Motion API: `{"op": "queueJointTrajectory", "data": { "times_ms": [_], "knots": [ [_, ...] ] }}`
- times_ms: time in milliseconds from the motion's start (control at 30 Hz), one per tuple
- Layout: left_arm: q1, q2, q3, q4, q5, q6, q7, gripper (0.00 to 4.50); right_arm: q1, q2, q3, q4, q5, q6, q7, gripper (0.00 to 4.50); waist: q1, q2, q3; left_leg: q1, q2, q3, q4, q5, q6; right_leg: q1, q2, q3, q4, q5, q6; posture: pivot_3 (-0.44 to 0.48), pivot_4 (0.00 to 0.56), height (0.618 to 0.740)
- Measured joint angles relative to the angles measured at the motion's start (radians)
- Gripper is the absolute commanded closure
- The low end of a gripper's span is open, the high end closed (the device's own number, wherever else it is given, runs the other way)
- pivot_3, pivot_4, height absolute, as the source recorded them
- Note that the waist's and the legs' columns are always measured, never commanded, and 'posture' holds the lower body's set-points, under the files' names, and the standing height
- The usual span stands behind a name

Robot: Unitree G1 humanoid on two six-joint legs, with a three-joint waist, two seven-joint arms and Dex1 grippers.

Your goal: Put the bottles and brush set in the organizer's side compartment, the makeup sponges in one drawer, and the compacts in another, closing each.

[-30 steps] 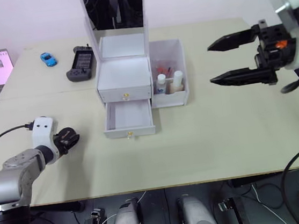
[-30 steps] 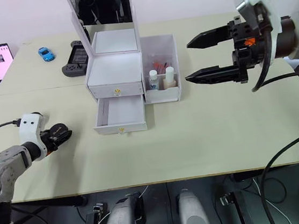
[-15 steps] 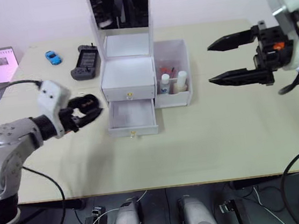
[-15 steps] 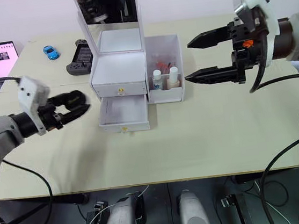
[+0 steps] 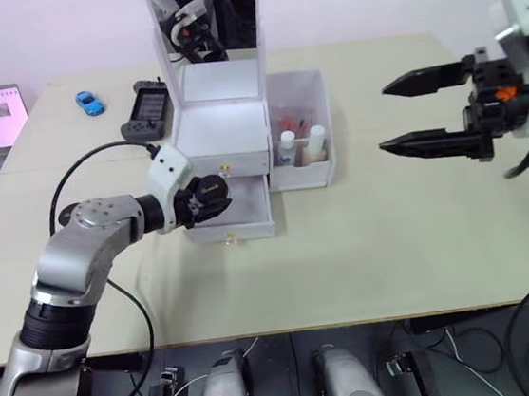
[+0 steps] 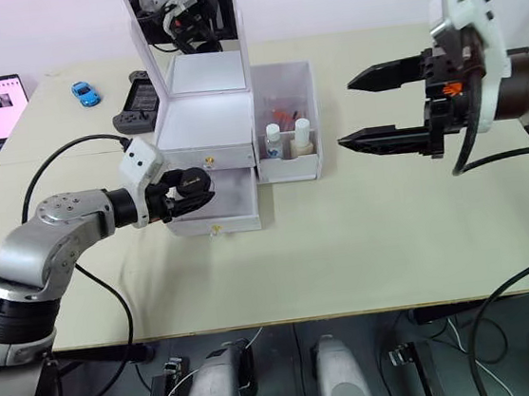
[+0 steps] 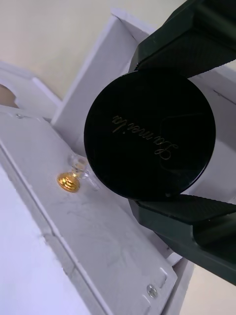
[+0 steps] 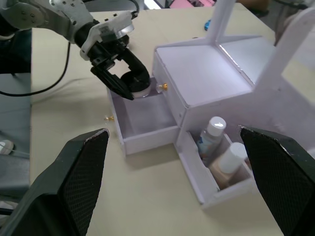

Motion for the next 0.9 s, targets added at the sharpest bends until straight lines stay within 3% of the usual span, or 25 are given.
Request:
{"op": "queueJointTrajectory", "data": {
  "times_ms": [467,533,600,900],
  "knots": [
    [0.002,0.004,-0.025,0.046,0.064,-0.033,-0.056,1.82,-0.038,-0.003,0.015,-0.019,0.004,-0.014,-0.042,0.00,0.001,0.000,0.000,0.000,0.001,0.000,0.000,0.000,0.000,0.000,0.001,0.000,0.000,0.000,0.000,0.000,0.150,0.739],
    [0.004,0.004,-0.024,0.047,0.067,-0.033,-0.061,0.77,-0.038,-0.003,0.021,-0.015,0.004,-0.017,-0.043,0.00,0.002,0.000,0.000,0.000,0.001,0.000,0.000,0.000,0.000,0.000,0.001,0.000,0.000,0.000,0.000,0.000,0.150,0.739],
    [0.004,0.004,-0.022,0.047,0.067,-0.033,-0.065,0.05,-0.039,-0.001,0.027,-0.012,0.004,-0.019,-0.045,0.00,0.002,0.000,0.000,0.000,0.001,0.000,0.000,0.000,0.000,0.000,0.001,0.000,0.000,0.000,0.000,0.000,0.150,0.739],
    [0.014,0.024,0.052,0.021,0.032,-0.027,-0.080,0.05,-0.057,0.013,0.058,0.007,0.002,-0.032,-0.046,0.00,0.001,0.000,0.000,0.000,0.002,0.001,0.000,0.000,0.000,0.000,0.001,0.000,0.001,0.000,0.000,0.000,0.150,0.739]
  ]
}}
